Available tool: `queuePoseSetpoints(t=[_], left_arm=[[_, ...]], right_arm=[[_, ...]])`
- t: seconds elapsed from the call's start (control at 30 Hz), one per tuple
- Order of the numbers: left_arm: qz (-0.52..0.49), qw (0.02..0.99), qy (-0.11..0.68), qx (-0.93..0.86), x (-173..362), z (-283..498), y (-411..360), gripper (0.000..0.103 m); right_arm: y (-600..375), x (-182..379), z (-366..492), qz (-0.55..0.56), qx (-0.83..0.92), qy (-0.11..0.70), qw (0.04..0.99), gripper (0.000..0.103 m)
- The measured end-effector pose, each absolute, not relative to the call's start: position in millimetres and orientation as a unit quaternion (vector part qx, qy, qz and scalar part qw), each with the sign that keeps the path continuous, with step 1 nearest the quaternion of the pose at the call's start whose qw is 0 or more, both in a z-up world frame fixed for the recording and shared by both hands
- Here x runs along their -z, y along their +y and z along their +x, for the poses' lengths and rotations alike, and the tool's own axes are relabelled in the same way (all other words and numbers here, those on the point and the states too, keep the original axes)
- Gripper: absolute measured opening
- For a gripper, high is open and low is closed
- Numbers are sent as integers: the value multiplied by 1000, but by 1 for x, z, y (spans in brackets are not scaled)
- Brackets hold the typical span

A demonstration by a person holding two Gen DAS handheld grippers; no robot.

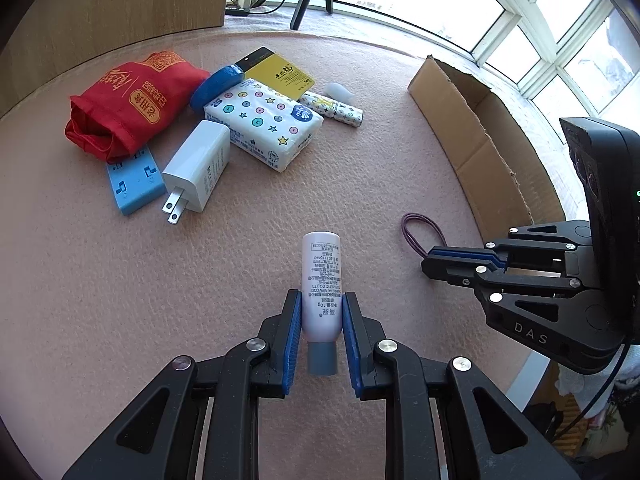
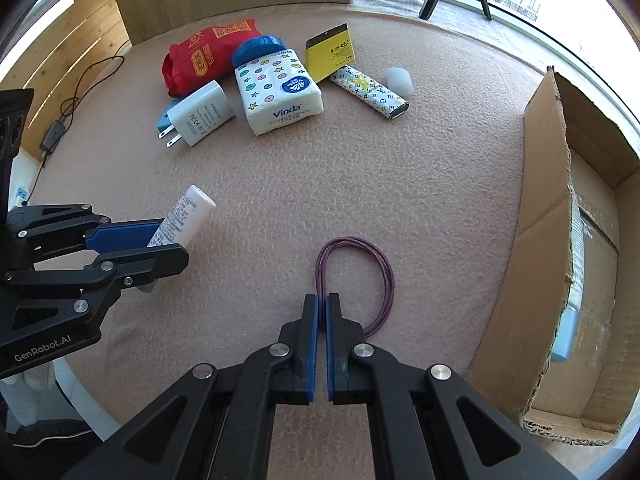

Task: Organize objects
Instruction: 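Grasp the lotion bottle with the left tool while the right tool grasps the purple rubber band, then carry the lotion bottle and rubber band into the box with both tools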

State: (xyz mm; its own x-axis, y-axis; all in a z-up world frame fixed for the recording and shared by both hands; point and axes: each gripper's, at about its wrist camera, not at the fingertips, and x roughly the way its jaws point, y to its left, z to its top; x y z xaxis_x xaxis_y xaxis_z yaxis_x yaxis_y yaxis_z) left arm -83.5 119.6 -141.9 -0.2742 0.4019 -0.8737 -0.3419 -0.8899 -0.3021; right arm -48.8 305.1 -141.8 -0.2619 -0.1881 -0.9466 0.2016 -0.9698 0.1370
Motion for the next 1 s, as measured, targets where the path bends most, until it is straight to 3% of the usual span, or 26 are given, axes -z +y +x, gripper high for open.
queuePoseSetpoints(t=[0.47, 0.7, 1.0], left_arm=[[-518, 251, -31, -817, 104, -90, 147, 22], [-494, 278, -29, -823, 80, -99, 180, 22], [-477, 322, -18, -817, 67, -114, 251, 22]], right_arm=[[336, 59, -44, 511, 840, -131, 122, 3], [375, 32, -29, 480, 863, -131, 84, 3], [429, 40, -18, 477, 869, -131, 24, 3]])
